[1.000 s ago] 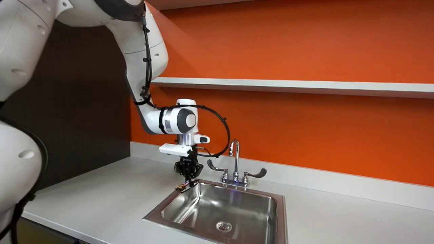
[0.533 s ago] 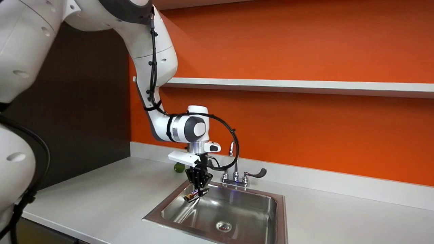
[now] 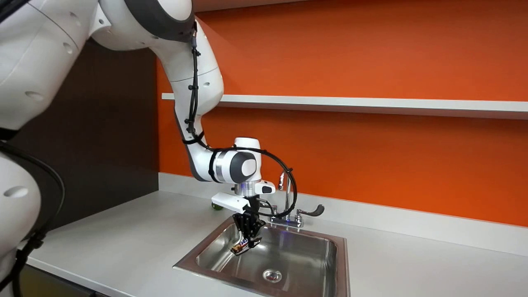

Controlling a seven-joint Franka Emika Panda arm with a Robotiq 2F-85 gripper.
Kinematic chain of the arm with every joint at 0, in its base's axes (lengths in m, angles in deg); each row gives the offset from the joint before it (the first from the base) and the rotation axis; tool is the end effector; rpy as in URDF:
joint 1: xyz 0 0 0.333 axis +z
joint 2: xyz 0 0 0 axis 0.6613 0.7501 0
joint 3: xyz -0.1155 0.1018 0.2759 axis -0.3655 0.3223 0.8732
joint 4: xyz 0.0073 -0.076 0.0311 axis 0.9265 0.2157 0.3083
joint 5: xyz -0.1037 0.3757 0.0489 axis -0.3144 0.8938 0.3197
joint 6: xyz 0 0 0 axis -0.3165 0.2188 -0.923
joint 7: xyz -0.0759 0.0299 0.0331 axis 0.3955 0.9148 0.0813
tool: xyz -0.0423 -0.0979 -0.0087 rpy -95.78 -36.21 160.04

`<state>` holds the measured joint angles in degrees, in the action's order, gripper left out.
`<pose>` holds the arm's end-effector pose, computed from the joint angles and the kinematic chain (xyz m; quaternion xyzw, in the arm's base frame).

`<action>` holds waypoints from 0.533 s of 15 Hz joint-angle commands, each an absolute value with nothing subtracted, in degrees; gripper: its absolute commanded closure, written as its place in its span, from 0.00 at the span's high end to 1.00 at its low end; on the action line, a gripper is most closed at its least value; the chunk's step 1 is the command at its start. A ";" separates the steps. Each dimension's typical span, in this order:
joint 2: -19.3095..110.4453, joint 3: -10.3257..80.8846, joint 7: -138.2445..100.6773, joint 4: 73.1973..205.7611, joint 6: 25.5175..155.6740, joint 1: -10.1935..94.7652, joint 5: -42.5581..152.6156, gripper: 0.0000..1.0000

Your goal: Put the packet in the sink

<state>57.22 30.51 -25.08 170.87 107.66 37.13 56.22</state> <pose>0.5485 -0.1277 0.1686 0.9818 -0.1852 -0.0009 0.0429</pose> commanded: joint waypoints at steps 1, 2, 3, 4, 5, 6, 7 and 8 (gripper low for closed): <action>60.42 30.98 -24.38 167.78 108.29 36.45 57.74 0.05; 61.33 31.02 -24.52 167.07 108.39 36.53 57.87 0.05; 62.14 31.14 -24.51 166.42 108.53 36.50 58.07 0.05; 63.09 31.24 -24.56 165.69 108.60 36.51 58.29 0.05; 63.87 31.23 -24.66 165.07 108.73 36.61 58.37 0.05; 64.72 31.37 -24.57 164.45 108.85 36.57 58.56 0.05; 65.48 31.45 -24.55 163.84 108.85 36.55 58.76 0.05; 66.27 31.50 -24.63 163.26 108.88 36.59 58.92 0.05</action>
